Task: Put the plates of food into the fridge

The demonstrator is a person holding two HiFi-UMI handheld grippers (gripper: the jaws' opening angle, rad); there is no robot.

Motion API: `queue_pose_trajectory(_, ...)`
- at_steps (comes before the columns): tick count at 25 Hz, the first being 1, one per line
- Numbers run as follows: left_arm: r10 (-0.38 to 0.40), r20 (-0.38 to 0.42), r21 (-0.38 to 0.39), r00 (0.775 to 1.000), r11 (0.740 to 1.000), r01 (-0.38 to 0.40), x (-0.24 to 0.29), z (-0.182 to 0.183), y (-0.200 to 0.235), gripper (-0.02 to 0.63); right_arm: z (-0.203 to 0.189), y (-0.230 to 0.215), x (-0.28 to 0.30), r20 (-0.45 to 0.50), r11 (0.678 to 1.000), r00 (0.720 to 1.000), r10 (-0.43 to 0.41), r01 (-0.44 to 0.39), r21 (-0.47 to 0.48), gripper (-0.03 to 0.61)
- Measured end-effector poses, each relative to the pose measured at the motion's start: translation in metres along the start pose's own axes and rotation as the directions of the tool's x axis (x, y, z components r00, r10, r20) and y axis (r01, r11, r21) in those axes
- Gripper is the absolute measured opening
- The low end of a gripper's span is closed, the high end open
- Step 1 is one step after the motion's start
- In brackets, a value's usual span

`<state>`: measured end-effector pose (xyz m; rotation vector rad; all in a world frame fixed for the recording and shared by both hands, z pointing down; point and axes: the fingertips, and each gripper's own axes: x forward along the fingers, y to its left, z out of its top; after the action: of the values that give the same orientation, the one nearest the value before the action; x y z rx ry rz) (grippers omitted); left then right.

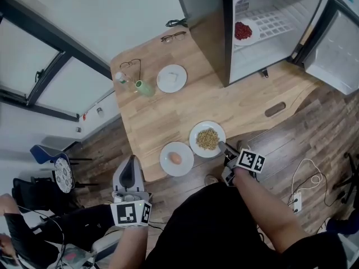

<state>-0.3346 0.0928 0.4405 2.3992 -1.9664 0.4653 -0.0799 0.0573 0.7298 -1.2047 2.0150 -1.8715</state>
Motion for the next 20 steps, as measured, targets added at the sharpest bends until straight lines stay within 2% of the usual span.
queue_pose_trajectory(2, -0.005, 0.002, 0.000, 1.000, 1.000, 0.005, 0.003, 0.002, -0.002, 0.003, 0.001, 0.008, 0.000, -0.004, 1.000, 1.000, 0.026, -0.026, 0.008, 0.055)
queue_pose_trajectory(5, -0.011, 0.011, 0.000, 1.000, 1.000, 0.011, 0.008, 0.007, -0.003, 0.003, 0.005, 0.021, -0.002, 0.016, 0.997, 0.997, 0.071, -0.072, 0.041, 0.036)
queue_pose_trajectory(12, -0.028, 0.029, -0.006, 0.999, 1.000, 0.028, 0.024, 0.015, -0.011, 0.003, 0.029, 0.043, -0.018, 0.069, 0.990, 0.991, 0.112, -0.117, 0.084, 0.032)
queue_pose_trajectory(20, -0.049, 0.052, -0.029, 0.997, 0.998, 0.051, 0.049, 0.026, -0.023, 0.003, 0.076, 0.059, -0.035, 0.121, 0.993, 0.986, 0.112, -0.116, 0.027, 0.032)
